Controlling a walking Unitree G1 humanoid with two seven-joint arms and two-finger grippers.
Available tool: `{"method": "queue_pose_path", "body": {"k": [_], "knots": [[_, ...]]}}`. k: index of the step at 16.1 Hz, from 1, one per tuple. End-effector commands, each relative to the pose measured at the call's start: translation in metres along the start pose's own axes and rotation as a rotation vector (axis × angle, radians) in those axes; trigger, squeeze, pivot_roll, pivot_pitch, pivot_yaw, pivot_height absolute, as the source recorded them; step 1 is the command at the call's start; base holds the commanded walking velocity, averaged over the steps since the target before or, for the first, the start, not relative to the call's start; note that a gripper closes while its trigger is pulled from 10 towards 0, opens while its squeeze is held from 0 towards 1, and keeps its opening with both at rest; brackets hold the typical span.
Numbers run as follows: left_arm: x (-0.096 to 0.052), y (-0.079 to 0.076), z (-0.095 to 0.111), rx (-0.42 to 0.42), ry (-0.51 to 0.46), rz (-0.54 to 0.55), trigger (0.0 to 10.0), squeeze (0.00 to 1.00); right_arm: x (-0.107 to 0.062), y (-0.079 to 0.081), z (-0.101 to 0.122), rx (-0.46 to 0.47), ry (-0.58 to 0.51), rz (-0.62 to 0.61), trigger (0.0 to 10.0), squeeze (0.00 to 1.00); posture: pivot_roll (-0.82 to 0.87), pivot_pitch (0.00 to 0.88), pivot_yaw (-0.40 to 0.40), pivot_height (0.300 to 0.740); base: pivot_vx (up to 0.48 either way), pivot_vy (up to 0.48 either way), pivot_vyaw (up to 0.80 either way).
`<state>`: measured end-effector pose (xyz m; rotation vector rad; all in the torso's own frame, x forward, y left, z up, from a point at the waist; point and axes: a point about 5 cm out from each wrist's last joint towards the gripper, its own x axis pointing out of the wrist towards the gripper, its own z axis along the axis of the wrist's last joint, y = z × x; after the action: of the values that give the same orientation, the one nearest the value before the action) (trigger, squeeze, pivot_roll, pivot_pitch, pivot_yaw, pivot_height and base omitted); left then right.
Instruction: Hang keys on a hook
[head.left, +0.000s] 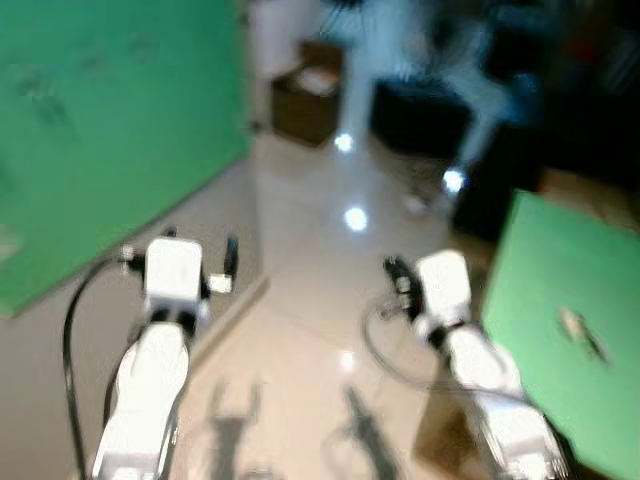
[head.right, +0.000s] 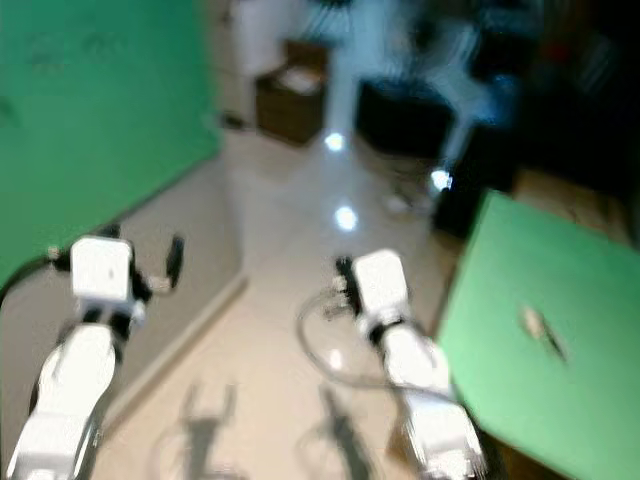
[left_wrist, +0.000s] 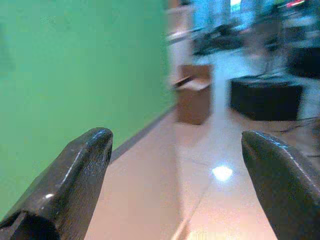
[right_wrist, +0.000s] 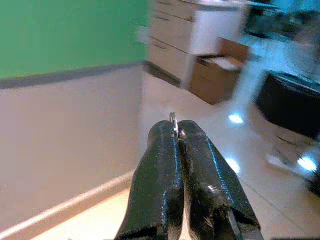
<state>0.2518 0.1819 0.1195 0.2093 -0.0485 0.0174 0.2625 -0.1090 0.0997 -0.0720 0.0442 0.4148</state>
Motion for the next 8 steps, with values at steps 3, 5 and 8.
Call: {"method": "queue_pose_path", "body": {"k": [3, 5, 8], "knots": [[0.0028, -0.0116, 0.0045, 0.008, -0.021, -0.024, 10.0, 0.00, 0.0008, -0.0110, -0.0016, -0.027, 0.015, -0.028, 10.0, 0.00, 0.00, 0.000, -0.054, 0.740, 0.000, -0.240, 0.80], [0.0022, -0.0111, 0.0040, 0.010, -0.019, -0.012, 10.0, 0.00, 0.0028, -0.0134, -0.0017, -0.031, 0.017, -0.037, 10.0, 0.00, -0.01, 0.000, -0.052, 0.740, 0.000, -0.465, 0.80], [0.0038, -0.0109, 0.0041, 0.014, -0.019, -0.006, 10.0, 0.00, 0.0028, -0.0152, -0.0023, -0.033, 0.019, -0.051, 10.0, 0.00, -0.01, 0.000, -0.042, 0.740, 0.000, -0.472, 0.80]]}}
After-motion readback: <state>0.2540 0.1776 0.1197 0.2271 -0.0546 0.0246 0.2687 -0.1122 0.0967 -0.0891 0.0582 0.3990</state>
